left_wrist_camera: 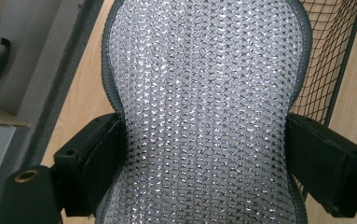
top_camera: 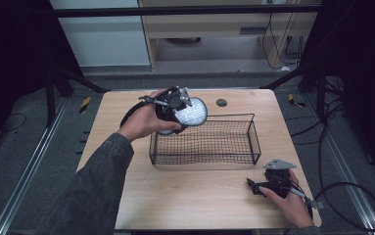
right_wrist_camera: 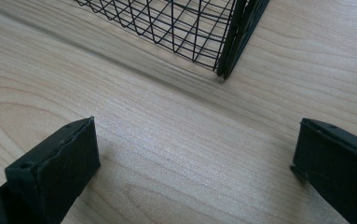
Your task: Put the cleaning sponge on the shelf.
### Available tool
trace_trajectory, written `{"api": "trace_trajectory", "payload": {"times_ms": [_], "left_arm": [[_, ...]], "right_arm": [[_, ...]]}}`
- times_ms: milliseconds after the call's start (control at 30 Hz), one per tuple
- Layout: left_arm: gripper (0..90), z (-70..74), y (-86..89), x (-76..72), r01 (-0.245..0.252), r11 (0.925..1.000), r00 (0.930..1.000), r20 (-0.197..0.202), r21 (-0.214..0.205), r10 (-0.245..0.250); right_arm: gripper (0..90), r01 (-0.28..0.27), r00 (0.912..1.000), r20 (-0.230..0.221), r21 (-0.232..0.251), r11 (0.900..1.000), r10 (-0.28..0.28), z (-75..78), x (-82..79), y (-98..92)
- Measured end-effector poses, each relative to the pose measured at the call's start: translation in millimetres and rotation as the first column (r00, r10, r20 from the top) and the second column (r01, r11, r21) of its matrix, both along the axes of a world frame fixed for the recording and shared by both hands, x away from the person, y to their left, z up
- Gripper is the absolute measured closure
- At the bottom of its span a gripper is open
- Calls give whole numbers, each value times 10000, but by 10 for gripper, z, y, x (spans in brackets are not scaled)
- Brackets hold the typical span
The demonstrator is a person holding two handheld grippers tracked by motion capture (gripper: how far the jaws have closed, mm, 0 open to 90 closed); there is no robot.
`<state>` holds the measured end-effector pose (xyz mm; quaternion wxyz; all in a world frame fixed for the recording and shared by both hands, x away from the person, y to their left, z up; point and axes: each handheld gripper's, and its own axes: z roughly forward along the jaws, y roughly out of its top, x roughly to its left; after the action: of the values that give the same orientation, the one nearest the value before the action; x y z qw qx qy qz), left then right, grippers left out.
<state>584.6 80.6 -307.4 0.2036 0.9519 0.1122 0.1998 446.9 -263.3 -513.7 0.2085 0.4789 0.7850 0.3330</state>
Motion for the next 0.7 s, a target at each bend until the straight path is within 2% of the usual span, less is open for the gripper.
{"api": "trace_trajectory", "payload": {"times_ms": [33,300,700], "left_arm": [[132,-43,-40,5,-14,9999,10000,-39,157,14],[134,-167,-161,-14,264,9988,9996,-118,421,-259],[135,-370,-180,7,230,9978,9993,-316,625,-211]], "right_arm": [[4,22,10000,2,19,10000,-22,0,-1,2],[4,32,10000,-17,6,10000,-32,1,-2,1],[4,30,10000,-11,4,10000,-30,0,-2,1]]}}
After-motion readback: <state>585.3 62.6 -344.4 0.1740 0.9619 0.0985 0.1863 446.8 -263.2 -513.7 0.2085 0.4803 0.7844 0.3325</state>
